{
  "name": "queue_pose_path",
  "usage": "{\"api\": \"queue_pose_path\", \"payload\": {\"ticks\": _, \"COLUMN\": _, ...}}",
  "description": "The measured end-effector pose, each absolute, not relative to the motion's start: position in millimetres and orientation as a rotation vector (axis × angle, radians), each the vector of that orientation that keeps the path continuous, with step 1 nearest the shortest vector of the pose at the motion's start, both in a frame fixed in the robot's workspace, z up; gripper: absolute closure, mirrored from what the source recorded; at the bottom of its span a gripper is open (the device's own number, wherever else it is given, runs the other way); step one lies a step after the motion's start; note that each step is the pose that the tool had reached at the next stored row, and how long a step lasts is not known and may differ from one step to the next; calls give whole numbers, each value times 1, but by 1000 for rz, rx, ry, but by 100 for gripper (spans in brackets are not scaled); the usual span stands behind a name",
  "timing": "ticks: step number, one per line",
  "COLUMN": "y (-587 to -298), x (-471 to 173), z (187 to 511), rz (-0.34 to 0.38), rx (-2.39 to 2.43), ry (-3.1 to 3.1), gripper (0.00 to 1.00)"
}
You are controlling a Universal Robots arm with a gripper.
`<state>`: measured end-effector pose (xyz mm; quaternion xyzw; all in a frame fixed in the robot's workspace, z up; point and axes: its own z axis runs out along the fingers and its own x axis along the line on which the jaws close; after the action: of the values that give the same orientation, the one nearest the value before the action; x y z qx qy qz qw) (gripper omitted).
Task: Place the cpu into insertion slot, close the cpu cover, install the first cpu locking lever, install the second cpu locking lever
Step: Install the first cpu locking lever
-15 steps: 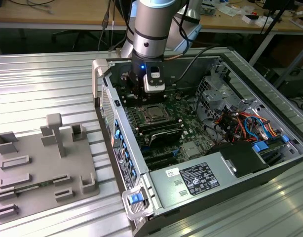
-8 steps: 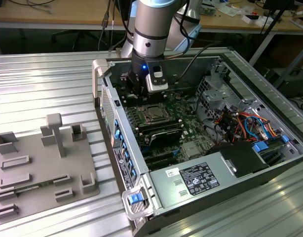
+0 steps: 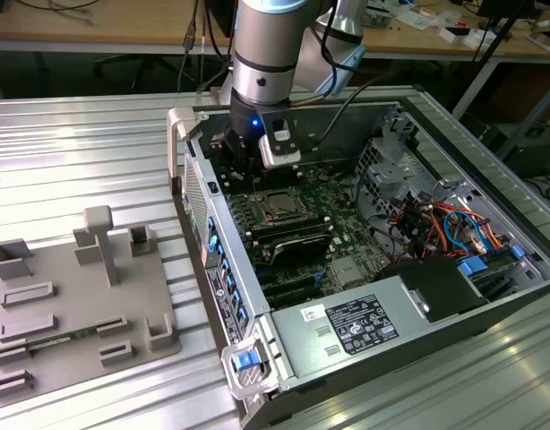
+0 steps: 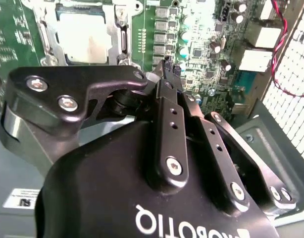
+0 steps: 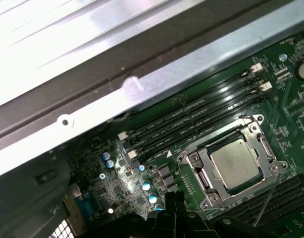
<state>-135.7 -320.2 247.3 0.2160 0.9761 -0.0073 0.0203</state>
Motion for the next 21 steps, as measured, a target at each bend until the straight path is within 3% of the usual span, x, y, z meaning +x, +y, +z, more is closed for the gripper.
{"api": "queue_pose_path", "payload": {"ticks": 21, "y": -317, "x": -136, "z": 250, "rz": -20, "rx": 598, "ry": 3039, "gripper": 89}}
